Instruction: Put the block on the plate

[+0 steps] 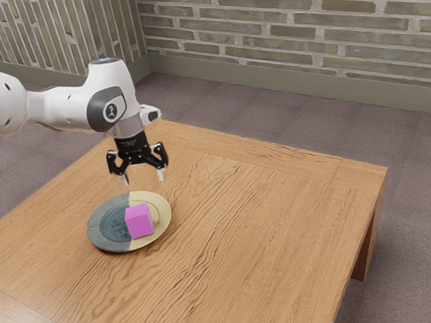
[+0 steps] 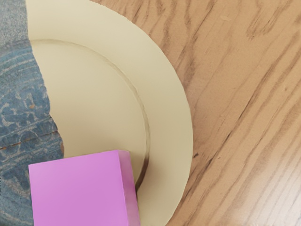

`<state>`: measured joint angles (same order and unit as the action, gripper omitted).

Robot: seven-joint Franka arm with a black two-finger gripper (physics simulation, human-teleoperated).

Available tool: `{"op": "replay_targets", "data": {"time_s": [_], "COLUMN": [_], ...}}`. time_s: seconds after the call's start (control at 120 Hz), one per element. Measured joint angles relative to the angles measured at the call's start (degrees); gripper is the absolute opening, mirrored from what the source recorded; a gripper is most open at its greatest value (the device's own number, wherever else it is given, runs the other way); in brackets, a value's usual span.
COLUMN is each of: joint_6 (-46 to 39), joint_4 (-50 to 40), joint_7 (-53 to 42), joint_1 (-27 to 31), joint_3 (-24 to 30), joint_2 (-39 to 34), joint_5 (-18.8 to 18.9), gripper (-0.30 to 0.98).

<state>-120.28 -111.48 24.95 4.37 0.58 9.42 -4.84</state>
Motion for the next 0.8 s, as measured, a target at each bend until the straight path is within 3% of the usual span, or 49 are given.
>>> {"op": "replay_targets", "data": {"time_s": [0.3,0.5,0.8], "joint_6": [5.33,10.74,13.54], "joint_4": [9.46,18.16,21.00], "joint_7": [-18.72,-30.30,-42.92], "joint_1": [-1.05,-5.07,-5.97], "joint_3": [0.30,0.47,0.47], "joint_2": [1.88,3.51,3.97], "joint_5": [3.10,8.04,9.29], "gripper": [0.68,0.69,0.69]}}
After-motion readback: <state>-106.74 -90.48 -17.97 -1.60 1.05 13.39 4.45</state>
